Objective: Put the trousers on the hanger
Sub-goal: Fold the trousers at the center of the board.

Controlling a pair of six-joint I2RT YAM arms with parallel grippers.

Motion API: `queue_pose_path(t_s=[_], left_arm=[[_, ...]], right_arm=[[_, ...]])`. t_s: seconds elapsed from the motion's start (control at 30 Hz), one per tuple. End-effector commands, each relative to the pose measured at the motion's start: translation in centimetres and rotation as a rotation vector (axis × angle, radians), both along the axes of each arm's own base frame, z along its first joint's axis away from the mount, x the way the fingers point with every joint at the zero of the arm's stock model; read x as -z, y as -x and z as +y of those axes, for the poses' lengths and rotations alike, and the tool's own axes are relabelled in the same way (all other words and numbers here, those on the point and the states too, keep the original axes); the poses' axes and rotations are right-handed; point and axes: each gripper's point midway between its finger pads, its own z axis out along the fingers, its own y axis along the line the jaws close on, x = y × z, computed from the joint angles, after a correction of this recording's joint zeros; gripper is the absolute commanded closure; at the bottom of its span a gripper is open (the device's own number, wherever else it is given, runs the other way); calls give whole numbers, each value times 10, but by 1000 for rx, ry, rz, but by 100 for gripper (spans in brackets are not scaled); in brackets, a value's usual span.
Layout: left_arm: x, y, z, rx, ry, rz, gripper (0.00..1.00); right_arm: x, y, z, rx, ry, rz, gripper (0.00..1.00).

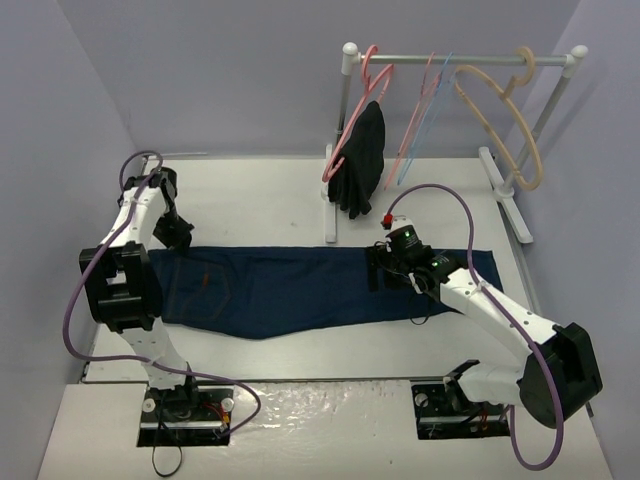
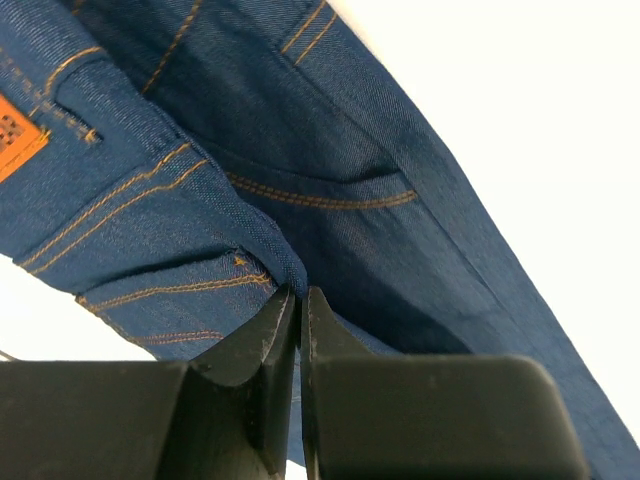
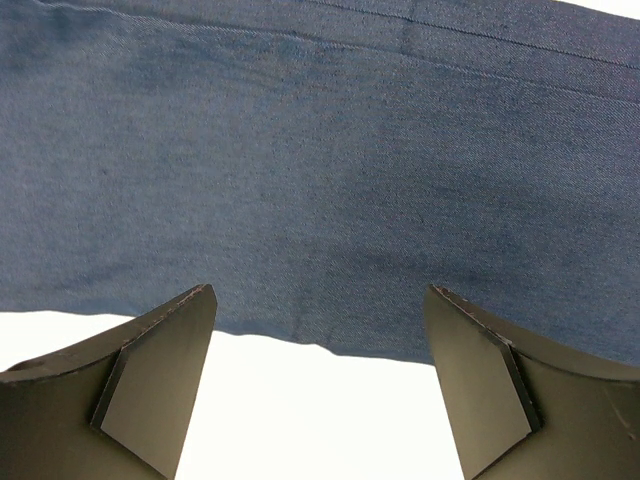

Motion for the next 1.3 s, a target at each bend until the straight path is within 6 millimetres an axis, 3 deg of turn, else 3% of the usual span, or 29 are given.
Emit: queue_pose_path(t_s=[0.0,0.3,0.43,0.57,0.7,0.87,0.97,1.1,1.13,1.2,1.27], left_arm=[[-42,-12,2,-31,-14,-101,100],[-60,-49,14,-74,-26,-171,100],[-53,-69,19,-93,-33,-194,100],[-24,-88,22,-108,-25,-162,100],[-10,-113,27,-119,-24,-221,100],[-7,-136,40,-112,-31,-294,87],[-10,-139,54,-91,-58,-303,76],[-44,-137,69,-5,-159,-380,58],[-46,-131,68,30,-171,-378,55],[-73,-123,56,106,-191,-460,50],[-73,-104,37,184,-200,-461,49]], right_arm=[[-16,-7,7,-3,-43,-61,18],[-16,-5,4,6,-40,-68,18],[-14,-4,4,11,-45,-62,18],[-13,-2,4,13,-49,-57,18],[-11,-1,4,21,-51,-49,18],[-9,-3,1,45,-41,-47,18],[-11,-8,4,46,-40,-49,18],[-16,-20,13,35,-38,-51,19],[-16,-24,17,29,-35,-50,19],[-16,-32,25,12,-28,-53,19],[-14,-39,39,-9,-32,-55,19]])
